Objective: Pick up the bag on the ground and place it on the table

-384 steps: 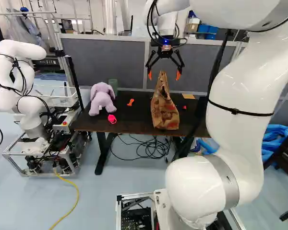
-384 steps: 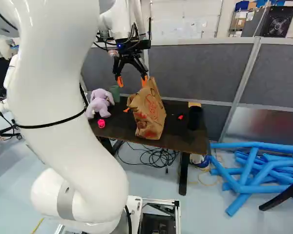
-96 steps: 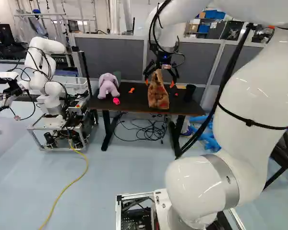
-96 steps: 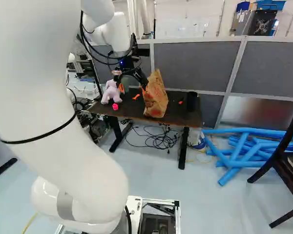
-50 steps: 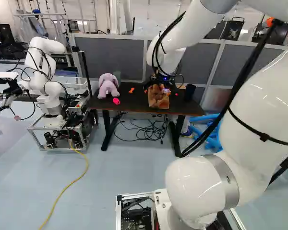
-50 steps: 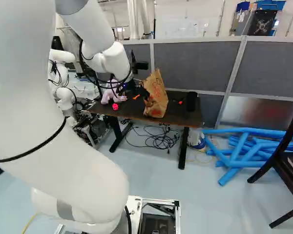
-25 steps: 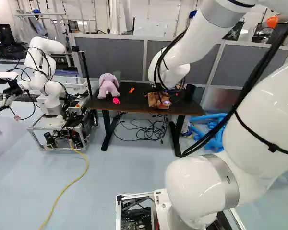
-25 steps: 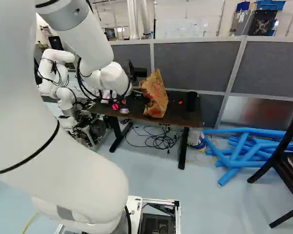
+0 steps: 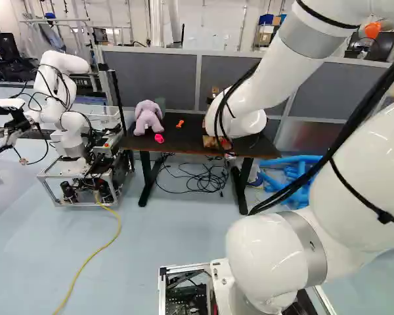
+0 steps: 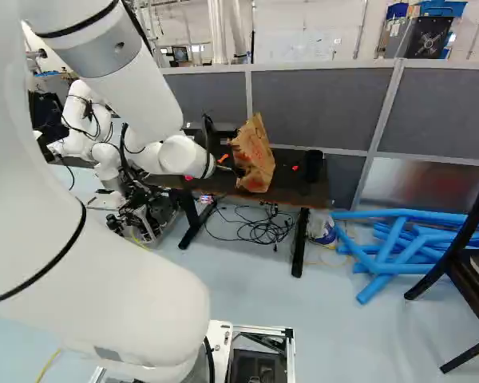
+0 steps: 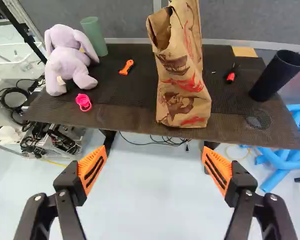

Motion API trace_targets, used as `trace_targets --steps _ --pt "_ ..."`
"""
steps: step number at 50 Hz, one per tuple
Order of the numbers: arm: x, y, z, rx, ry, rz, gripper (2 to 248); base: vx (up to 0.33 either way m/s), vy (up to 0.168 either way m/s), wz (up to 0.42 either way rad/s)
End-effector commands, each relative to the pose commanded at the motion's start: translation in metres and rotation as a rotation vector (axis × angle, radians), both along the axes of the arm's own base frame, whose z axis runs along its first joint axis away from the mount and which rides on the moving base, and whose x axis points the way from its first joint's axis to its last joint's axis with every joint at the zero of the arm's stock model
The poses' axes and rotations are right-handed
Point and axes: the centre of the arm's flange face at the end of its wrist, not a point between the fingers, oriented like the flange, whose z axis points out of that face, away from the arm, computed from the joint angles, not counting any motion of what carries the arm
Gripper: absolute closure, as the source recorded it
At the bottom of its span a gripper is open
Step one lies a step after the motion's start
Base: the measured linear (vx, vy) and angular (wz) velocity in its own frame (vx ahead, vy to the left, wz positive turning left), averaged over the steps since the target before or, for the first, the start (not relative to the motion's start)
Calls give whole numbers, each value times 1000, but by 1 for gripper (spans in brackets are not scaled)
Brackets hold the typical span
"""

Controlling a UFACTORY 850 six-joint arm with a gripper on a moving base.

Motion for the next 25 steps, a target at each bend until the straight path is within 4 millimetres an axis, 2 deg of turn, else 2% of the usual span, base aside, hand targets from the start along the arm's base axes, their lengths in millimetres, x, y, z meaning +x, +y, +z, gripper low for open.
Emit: trace_targets --steps 25 --pt "-38 -1 -25 -27 -130 13 3 0 0 0"
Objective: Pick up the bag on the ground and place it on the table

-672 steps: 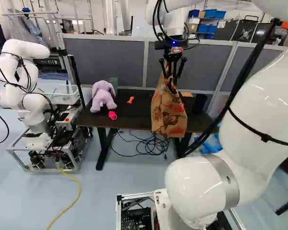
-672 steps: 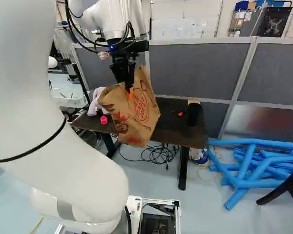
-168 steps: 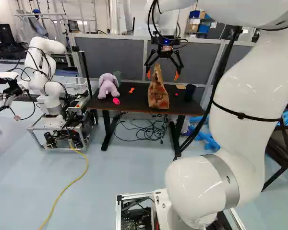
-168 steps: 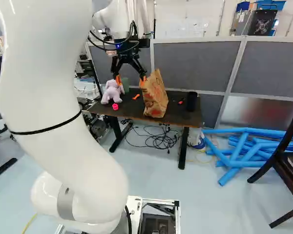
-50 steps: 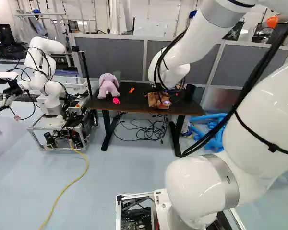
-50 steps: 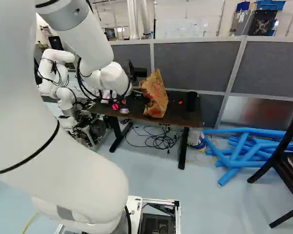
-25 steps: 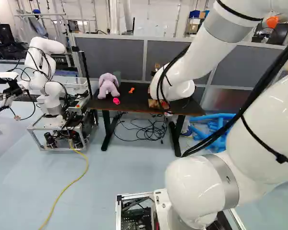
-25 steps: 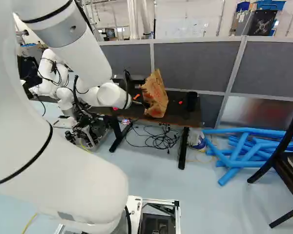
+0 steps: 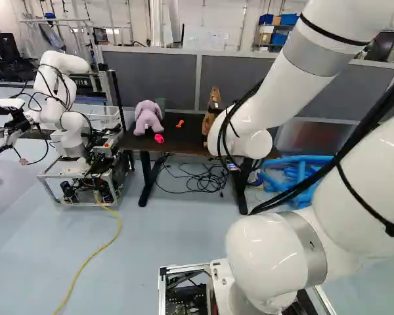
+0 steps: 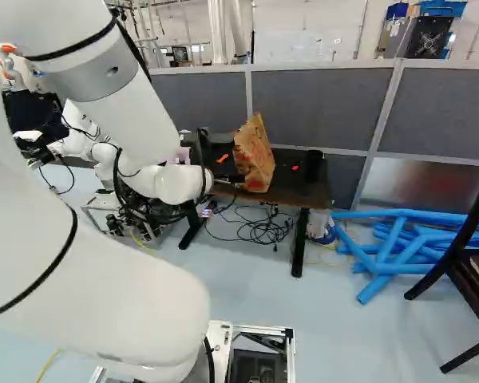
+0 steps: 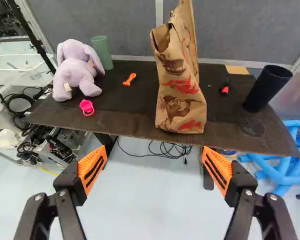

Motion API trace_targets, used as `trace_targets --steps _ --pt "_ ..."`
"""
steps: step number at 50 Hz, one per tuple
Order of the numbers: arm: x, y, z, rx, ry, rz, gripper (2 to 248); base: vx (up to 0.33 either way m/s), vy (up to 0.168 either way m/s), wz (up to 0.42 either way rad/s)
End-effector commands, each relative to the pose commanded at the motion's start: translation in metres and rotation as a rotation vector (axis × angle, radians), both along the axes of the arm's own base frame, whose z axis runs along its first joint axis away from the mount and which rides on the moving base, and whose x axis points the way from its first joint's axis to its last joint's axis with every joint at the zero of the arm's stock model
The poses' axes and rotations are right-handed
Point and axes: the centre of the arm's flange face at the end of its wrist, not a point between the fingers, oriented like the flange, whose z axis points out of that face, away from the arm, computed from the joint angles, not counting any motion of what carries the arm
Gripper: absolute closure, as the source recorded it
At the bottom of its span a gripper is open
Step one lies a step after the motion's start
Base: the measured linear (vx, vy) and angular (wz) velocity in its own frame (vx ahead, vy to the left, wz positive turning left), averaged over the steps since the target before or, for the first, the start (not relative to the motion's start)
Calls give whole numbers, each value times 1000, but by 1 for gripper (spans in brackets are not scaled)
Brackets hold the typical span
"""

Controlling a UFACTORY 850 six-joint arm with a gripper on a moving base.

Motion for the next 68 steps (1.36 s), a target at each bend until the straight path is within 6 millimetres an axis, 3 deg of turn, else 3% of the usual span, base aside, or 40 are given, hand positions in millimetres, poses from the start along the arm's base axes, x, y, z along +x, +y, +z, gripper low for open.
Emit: trace_targets --steps 35,68 --pt "-37 -1 -20 -26 -114 7 3 0 0 0" --pt "-48 -1 -25 -35 -148 9 3 0 0 0"
